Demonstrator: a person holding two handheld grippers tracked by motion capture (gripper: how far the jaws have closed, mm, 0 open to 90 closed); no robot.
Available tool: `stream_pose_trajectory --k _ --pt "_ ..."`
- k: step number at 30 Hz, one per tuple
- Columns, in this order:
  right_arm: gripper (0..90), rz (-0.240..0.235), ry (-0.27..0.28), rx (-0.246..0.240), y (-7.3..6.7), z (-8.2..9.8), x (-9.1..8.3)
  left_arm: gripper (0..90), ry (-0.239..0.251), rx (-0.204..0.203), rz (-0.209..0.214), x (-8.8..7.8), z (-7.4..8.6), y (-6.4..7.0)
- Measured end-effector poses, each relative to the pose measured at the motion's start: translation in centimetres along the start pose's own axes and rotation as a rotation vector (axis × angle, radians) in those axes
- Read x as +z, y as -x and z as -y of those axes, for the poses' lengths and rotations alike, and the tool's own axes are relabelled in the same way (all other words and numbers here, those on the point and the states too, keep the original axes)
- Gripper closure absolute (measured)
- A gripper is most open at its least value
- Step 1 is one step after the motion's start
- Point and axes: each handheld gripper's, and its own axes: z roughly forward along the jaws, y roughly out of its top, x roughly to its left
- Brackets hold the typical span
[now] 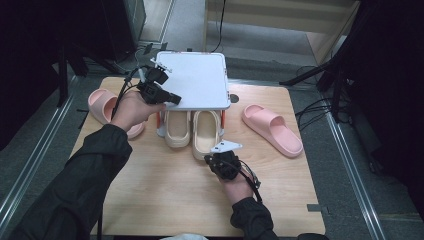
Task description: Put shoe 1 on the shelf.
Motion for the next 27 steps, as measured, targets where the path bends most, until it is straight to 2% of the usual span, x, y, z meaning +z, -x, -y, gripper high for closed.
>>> stream_pose_trajectory --k 7,12,15,19,27 --pt "90.0 0.005 0.006 0.0 0.7 -1.3 1.4 88.9 0.003 -0.001 0.004 0.0 0.0 -0.1" --pt "90.0 -0.022 0.012 -0.012 1.0 -2.4 2.3 88.9 0.005 -0.003 0.004 0.0 0.0 -0.1" --pt "89.4 0.026 0.01 -0.028 0.9 -2.9 2.8 88.9 0.004 -0.003 0.005 0.0 0.0 -0.1" --pt "89.4 0.01 0.015 0.017 2.0 -3.1 3.1 88.9 0.006 -0.006 0.007 0.0 0.1 -0.1" --pt "89.4 0.013 0.03 0.033 2.5 -3.4 3.5 88.9 0.007 -0.002 0.006 0.0 0.1 -0.1"
